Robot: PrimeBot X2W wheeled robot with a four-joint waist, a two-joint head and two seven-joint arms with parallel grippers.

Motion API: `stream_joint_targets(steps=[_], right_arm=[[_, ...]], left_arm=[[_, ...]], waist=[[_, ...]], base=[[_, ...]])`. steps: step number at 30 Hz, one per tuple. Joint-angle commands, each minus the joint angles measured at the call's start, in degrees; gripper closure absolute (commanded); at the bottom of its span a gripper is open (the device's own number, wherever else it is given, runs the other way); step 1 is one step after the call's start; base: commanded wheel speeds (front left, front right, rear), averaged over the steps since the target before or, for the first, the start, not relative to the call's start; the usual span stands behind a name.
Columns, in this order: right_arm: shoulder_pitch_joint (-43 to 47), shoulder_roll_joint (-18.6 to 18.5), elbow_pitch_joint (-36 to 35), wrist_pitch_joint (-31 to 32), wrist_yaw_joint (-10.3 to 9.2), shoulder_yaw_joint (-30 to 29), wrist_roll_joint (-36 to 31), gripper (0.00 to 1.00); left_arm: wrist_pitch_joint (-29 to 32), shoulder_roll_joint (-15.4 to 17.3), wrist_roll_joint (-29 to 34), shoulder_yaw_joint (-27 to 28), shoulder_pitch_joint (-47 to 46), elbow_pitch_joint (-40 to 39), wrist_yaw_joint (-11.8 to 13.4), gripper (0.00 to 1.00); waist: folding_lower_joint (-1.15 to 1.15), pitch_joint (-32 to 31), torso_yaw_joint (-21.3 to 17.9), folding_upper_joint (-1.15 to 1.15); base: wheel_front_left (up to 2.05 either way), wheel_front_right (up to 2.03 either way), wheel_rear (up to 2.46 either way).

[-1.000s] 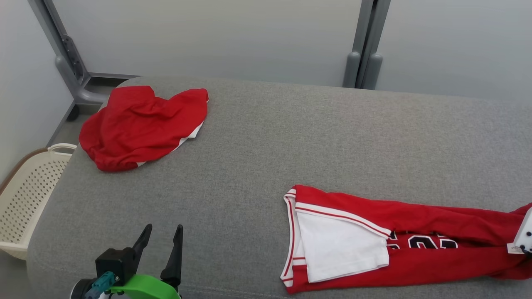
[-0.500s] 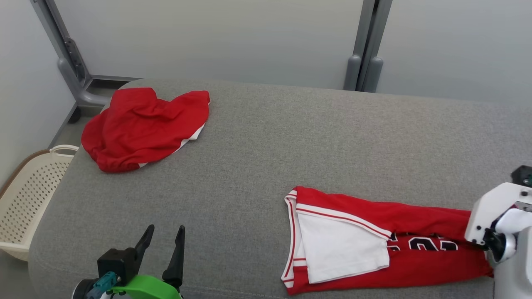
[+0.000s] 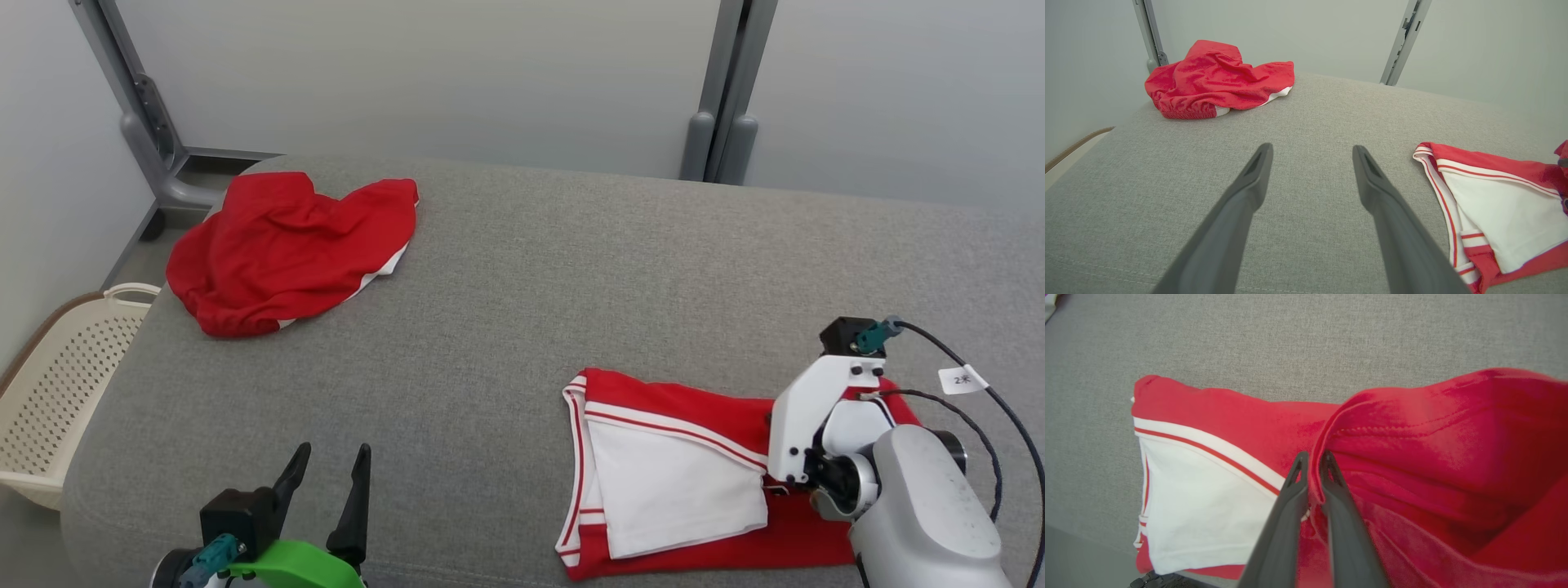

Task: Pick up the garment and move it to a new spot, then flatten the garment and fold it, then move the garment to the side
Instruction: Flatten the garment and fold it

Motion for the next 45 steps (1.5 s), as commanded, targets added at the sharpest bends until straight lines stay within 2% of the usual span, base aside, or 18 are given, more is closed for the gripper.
stream_joint_targets(steps=[1,14,37,38,39,40,41,45], right_arm=[[-0.8,-0.2,0.6,-0.9,-0.08,1.2,1.5,1.0],[-6.5,-0.2,9.0,-7.5,-0.07,16.8,13.6,1.0],[-15.3,-0.2,23.1,-17.1,-0.06,35.1,28.8,1.0],[-15.7,-0.2,23.8,-17.5,-0.06,36.6,30.0,0.61],[-15.7,-0.2,23.9,-17.5,-0.06,37.4,30.6,0.14],[-15.7,-0.2,23.9,-17.8,-0.06,38.1,31.4,0.04],[-15.7,-0.2,24.0,-18.1,-0.06,38.7,32.2,0.0],[-17.0,-0.2,24.2,-19.4,-0.06,40.7,34.9,0.0]], left_arm=[[-0.3,-0.1,-0.4,0.0,-1.2,0.1,0.1,0.0],[-0.5,-0.4,-0.6,-0.6,-1.8,1.0,-0.4,0.0],[-0.2,-0.8,-0.8,-2.0,-2.4,1.8,-0.9,0.0],[-0.2,-0.8,-0.9,-2.1,-2.4,1.8,-0.9,0.0],[-0.3,-0.7,-0.9,-2.1,-2.3,1.8,-0.8,0.0],[-0.3,-0.7,-0.9,-2.1,-2.2,1.9,-0.7,0.0],[-0.3,-0.6,-0.9,-2.1,-2.1,1.9,-0.6,0.0],[-0.4,-0.4,-1.0,-2.0,-1.6,1.7,-0.3,0.0]], waist=[[0.0,0.0,0.1,0.0],[0.0,-0.1,1.3,0.0],[0.0,-0.7,4.2,0.0],[0.0,-0.7,4.3,0.0],[0.0,-0.8,4.3,0.0],[0.0,-0.8,4.3,0.0],[0.0,-0.9,4.2,0.0],[0.0,-1.2,3.7,0.0]], base=[[0.0,0.0,0.0],[0.0,0.0,0.0],[0.0,0.0,0.0],[0.0,0.0,0.0],[0.0,0.0,0.0],[0.0,0.0,0.0],[0.0,0.0,0.0],[0.0,0.0,0.0]])
